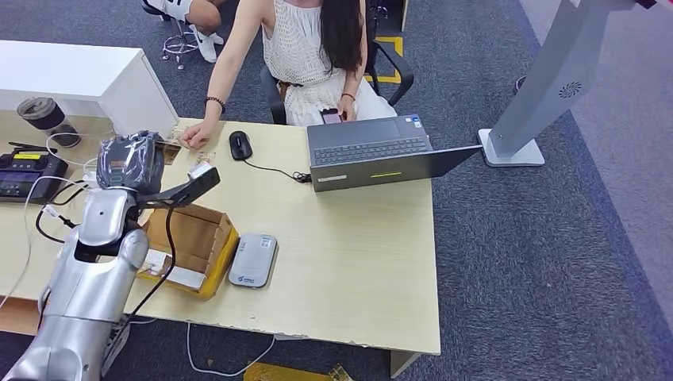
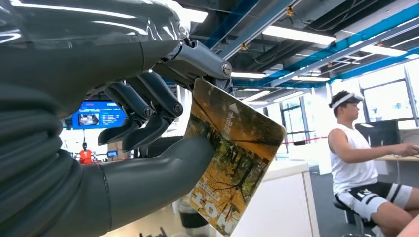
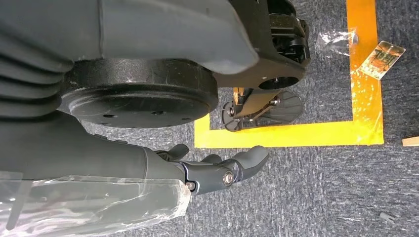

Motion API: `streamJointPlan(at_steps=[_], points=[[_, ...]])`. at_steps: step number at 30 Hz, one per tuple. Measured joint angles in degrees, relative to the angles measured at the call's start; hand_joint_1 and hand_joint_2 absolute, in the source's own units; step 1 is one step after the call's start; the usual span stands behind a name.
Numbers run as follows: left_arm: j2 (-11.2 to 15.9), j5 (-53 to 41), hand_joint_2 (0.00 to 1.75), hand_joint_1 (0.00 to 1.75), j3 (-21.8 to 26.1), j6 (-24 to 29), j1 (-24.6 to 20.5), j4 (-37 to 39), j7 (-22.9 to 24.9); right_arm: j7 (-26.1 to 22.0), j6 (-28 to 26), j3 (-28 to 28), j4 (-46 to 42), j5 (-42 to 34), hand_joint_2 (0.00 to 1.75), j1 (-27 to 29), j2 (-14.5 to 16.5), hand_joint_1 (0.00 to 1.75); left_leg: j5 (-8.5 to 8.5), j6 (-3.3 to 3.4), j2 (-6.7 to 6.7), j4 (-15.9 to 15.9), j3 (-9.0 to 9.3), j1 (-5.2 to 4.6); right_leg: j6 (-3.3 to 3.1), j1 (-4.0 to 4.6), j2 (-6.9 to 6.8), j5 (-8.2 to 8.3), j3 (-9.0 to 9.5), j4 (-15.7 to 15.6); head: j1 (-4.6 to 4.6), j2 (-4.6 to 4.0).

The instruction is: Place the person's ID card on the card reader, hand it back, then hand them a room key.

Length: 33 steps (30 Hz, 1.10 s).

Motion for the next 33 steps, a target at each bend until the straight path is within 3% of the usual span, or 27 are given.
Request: streamJointPlan(at_steps=[11,12,16,17,23,27,30,33], points=[[-0.6,0.4,1.75,1.75,-2.1,0.3,-5.3,8.5,0.6,1.2,-0.6,0.0,0.0,0.0,1.75,0.0,0.0,0.00,-0.01,0.00,0.01,0.0,-0.05,0.00,0.00,0.00,0.02,0.00,-0.05,0.0,0.00,0.00],[-0.6,0.5,1.75,1.68,-2.2,0.3,-5.4,8.7,0.5,1.2,-0.6,0.0,0.0,0.1,1.75,0.0,0.0,0.00,-0.01,0.00,0.01,0.0,-0.05,0.00,0.00,0.00,0.02,0.00,-0.05,0.0,-0.01,0.00],[-0.6,1.0,1.75,0.07,-2.3,0.3,-5.3,9.1,0.1,1.2,-0.5,0.0,0.0,0.1,1.75,0.0,0.0,0.00,0.00,0.00,0.01,0.0,-0.05,0.00,0.00,0.00,0.02,0.00,-0.04,0.0,-0.01,0.00],[-0.6,1.2,1.75,0.00,-2.3,0.3,-5.3,9.1,0.0,1.2,-0.4,0.0,0.0,0.1,1.75,0.0,0.0,0.00,0.00,0.00,0.01,0.0,-0.05,0.00,0.00,0.00,0.02,0.00,-0.04,0.0,-0.01,0.00],[-0.6,2.3,1.75,0.00,-2.3,0.5,-3.8,8.0,-1.5,0.9,-0.5,0.0,0.0,0.1,1.75,0.0,0.0,0.00,0.00,0.00,0.01,0.0,-0.06,0.00,0.00,0.00,0.02,0.00,-0.04,0.0,-0.01,0.00],[-0.5,5.1,1.75,0.00,-2.4,1.8,1.5,1.5,-3.8,0.7,-0.8,-0.5,0.0,-0.2,1.75,0.0,0.0,0.00,-0.03,0.02,0.02,0.0,-0.08,-0.02,0.01,-0.02,0.04,-0.02,-0.02,0.0,-0.01,0.00],[0.5,7.6,1.75,0.00,-2.4,4.5,10.7,-8.5,-5.9,0.0,-1.2,-1.5,0.0,-0.9,1.75,0.1,0.1,0.00,-0.11,0.03,0.20,0.0,-0.06,-0.03,0.01,-0.04,0.21,-0.05,-0.03,0.0,-0.01,0.00],[2.5,8.6,1.75,0.00,-2.4,9.3,23.7,-21.7,-8.3,-1.1,-1.5,-2.8,0.0,-2.0,1.75,0.3,0.1,0.00,-0.21,0.03,0.41,-0.1,-0.06,-0.03,0.01,-0.05,0.42,-0.11,-0.10,0.0,-0.03,0.00]])
